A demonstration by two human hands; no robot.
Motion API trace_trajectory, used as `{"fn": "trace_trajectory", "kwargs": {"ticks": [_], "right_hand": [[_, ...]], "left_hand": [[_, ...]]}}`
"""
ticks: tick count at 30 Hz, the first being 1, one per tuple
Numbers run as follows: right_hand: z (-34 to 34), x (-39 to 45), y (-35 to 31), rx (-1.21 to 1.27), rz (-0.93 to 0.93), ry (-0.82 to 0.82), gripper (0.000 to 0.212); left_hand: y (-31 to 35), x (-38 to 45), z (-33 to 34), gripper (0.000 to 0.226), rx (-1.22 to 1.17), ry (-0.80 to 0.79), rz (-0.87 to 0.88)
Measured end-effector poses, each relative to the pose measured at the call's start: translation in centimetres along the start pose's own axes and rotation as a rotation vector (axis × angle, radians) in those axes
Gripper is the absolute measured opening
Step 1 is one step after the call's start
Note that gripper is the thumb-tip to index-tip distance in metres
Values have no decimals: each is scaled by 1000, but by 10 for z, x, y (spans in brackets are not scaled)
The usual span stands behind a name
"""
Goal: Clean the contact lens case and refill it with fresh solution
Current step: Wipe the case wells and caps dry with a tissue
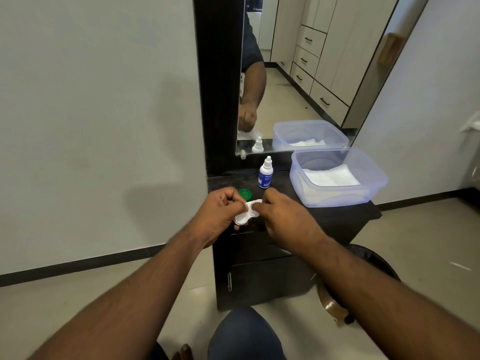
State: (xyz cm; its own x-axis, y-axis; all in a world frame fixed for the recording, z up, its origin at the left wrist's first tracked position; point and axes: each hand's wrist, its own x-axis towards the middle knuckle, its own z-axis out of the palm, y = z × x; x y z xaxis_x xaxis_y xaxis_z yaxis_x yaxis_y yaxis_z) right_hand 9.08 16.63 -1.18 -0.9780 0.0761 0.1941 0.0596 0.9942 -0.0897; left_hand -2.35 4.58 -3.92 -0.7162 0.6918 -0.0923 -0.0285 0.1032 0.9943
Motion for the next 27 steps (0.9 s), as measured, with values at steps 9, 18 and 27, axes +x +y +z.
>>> {"fn": "trace_trajectory", "kwargs": {"ticks": [9, 18, 27], "right_hand": [[-2, -6, 21, 216, -60, -43, 31], [-14, -3, 15, 288, -3, -105, 23], [-26, 2, 19, 181, -132, 54, 23]], "left_hand": [[3, -6, 3, 6, 32, -8, 7], [-3, -4, 1, 8, 45, -2, 36], [-4, 1, -3, 13, 2, 30, 13]]}}
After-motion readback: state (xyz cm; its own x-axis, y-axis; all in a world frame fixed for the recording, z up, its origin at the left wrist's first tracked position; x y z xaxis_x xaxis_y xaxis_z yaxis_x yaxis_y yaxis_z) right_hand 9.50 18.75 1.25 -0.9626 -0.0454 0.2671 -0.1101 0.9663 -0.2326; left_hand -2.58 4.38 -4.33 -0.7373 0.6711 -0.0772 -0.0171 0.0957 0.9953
